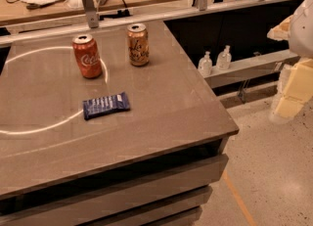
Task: Knock coke can over
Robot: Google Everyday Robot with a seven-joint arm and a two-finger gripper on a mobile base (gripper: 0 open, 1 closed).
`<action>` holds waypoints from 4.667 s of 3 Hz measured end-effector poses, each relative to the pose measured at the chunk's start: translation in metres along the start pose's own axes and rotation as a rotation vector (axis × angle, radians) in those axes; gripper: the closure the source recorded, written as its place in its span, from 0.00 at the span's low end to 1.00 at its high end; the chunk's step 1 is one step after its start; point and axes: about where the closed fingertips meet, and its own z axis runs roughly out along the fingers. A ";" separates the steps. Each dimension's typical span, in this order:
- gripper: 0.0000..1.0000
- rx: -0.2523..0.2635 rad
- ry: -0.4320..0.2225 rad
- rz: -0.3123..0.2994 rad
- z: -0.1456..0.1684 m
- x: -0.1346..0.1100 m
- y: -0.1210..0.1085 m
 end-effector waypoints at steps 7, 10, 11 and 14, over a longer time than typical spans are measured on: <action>0.00 0.023 -0.840 0.084 0.019 -0.126 -0.011; 0.00 0.031 -0.849 0.171 0.078 -0.166 -0.003; 0.00 0.064 -0.888 0.187 0.111 -0.176 -0.015; 0.00 -0.015 -1.070 0.162 0.160 -0.255 -0.034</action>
Offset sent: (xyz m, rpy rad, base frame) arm 0.0023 0.0109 -0.0003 0.2175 0.0233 -0.1411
